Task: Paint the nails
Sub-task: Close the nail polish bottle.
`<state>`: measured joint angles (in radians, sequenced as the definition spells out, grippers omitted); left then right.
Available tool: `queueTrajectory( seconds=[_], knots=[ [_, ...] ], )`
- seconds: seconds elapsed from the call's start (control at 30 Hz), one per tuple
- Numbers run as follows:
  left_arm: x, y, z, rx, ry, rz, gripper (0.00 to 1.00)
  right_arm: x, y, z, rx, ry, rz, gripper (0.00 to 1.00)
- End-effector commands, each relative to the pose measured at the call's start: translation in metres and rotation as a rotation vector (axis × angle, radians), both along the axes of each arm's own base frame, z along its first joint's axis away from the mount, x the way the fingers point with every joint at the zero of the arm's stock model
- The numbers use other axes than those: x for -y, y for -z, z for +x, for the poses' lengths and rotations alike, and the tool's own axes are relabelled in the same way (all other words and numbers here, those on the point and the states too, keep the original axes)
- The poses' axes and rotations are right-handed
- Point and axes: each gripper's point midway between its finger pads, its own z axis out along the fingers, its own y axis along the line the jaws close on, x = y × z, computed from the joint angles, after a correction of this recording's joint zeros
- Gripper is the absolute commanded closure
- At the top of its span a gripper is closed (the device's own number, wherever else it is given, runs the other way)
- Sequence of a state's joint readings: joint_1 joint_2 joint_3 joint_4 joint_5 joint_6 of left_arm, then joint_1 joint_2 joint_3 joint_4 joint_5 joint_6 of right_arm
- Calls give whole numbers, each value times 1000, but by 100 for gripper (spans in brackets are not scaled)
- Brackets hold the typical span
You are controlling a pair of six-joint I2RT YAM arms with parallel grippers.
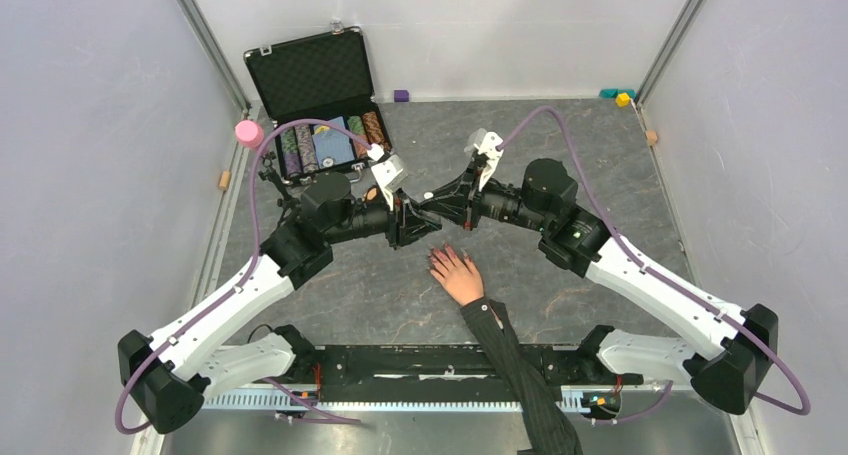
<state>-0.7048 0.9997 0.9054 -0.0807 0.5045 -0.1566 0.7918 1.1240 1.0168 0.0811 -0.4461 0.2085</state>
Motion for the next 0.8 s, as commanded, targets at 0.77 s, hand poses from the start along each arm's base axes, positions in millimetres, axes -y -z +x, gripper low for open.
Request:
queueTrajectory(
  seconds=[0.77],
  knots=[
    [-35, -28, 51, 137, -333, -8, 98, -45, 46, 4, -162, 265, -128, 96]
  ],
)
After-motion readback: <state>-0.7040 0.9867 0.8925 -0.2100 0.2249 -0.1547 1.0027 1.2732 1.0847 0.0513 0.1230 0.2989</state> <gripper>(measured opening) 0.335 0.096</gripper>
